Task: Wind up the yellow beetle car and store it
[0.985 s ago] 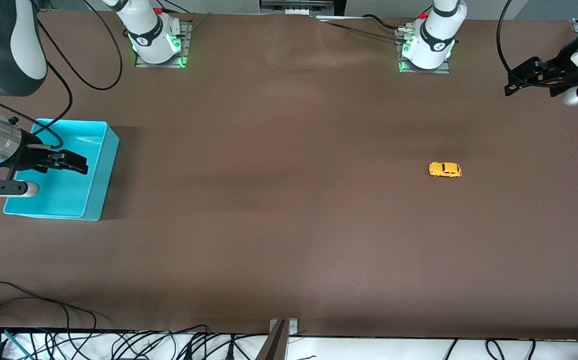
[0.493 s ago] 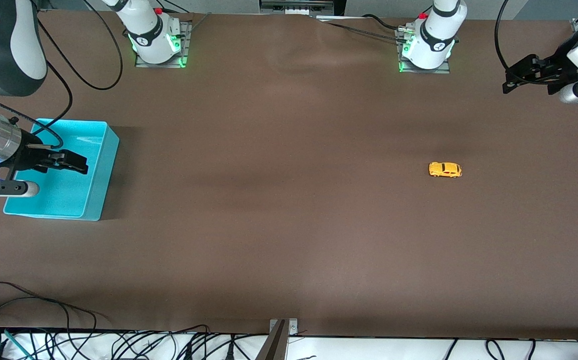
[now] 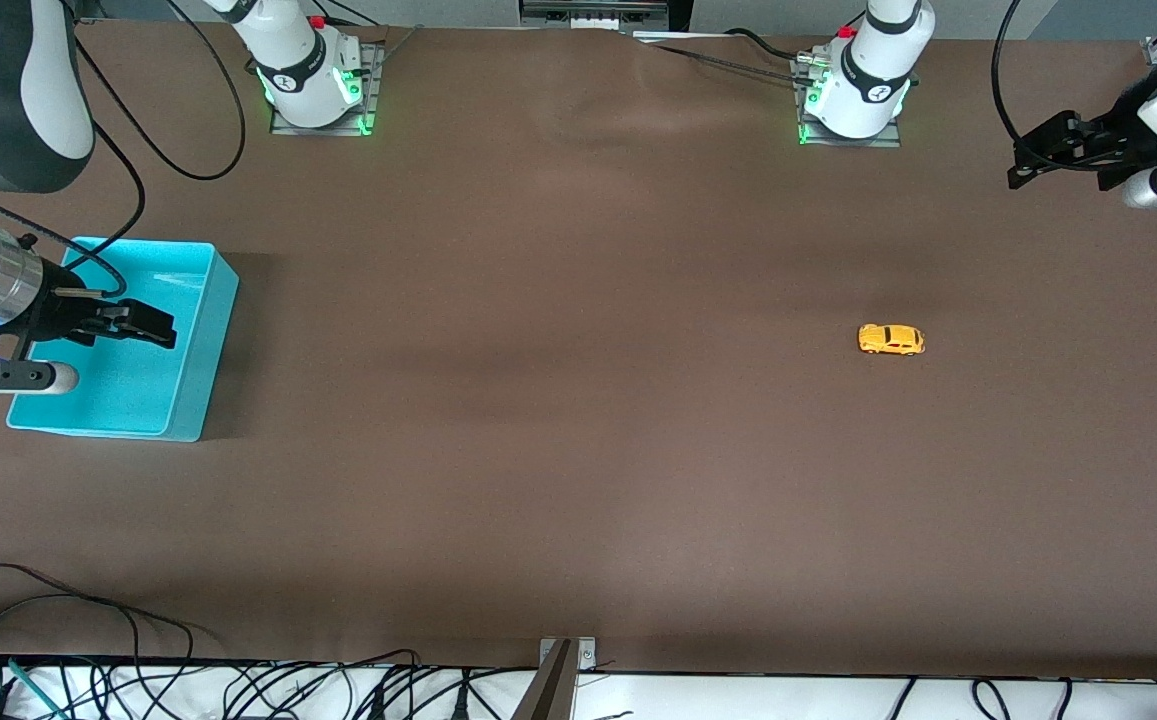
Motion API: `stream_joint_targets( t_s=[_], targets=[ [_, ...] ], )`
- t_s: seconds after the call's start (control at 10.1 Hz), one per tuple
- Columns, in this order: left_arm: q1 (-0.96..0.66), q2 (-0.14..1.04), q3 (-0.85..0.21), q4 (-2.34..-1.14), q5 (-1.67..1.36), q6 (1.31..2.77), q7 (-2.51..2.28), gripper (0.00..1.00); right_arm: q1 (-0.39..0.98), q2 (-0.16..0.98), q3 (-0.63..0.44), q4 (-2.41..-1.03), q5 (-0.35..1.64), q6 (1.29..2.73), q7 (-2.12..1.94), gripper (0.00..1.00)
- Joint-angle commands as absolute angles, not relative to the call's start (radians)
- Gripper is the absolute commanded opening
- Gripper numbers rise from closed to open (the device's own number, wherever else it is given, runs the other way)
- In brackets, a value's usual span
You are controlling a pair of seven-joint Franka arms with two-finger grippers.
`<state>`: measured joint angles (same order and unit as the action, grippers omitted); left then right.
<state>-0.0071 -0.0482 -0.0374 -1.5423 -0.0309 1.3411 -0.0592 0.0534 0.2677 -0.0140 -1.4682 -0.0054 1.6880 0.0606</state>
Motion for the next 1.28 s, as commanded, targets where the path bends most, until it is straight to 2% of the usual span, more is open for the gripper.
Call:
stream_joint_targets(
  t_s=[0.0,1.18],
  targets=[
    [0.002,-0.055,-0.04,-1.551,-0.051,1.353,-0.066,1.0,0.048,0.255,-0.011,-1.463,-0.017,1.677,0.049,1.0],
    [0.0,-0.054,-0.038,-1.551,-0.046,1.353,-0.067,1.0,0.048,0.255,-0.025,-1.462,-0.015,1.677,0.051,1.0]
  ],
)
